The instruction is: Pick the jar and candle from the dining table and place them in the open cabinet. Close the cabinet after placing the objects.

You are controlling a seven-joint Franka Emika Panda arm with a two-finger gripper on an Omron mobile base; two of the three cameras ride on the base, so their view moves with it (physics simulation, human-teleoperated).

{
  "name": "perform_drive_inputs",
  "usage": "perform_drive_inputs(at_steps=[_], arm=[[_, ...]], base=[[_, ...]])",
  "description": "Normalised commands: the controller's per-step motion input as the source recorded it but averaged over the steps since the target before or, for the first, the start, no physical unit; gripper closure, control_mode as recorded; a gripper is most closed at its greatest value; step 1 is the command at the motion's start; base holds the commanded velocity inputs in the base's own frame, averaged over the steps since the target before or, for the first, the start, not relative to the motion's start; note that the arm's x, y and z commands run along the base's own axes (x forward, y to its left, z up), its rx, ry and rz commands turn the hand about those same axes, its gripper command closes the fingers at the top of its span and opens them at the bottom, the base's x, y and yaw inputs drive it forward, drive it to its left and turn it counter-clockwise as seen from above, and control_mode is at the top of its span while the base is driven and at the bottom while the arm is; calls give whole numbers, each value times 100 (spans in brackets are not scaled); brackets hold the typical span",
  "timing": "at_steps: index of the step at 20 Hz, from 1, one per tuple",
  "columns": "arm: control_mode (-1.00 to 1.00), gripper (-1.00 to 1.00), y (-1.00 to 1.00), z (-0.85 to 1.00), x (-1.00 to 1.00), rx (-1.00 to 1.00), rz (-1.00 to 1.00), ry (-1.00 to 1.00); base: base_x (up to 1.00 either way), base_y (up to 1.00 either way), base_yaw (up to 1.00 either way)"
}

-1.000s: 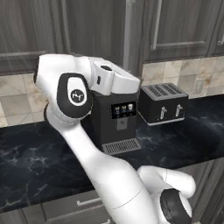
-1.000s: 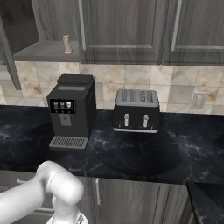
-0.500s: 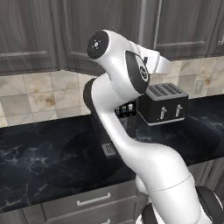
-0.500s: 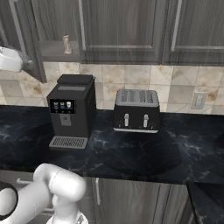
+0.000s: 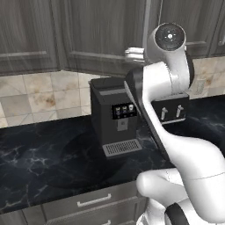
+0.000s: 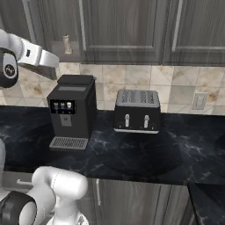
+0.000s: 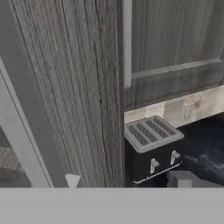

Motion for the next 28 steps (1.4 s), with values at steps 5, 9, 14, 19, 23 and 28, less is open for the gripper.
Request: perform_drive_inputs(at_steps=[5,9,14,19,23,28], arm=[[-100,-100,-72,-40,43,7,51,-17],[-100,-100,-76,-41,62,5,50,-18],[-100,-100,-61,-31,92,0,42,-14],[-100,-100,-38,-32,98,0,29,-15],[-100,-100,-6,-46,99,-10,-19,-1],[-100,-100,33,-52,82,-17,-72,0]], base=[[0,0,0],[0,0,0],[0,0,0],[0,0,0],[0,0,0],[0,0,0]])
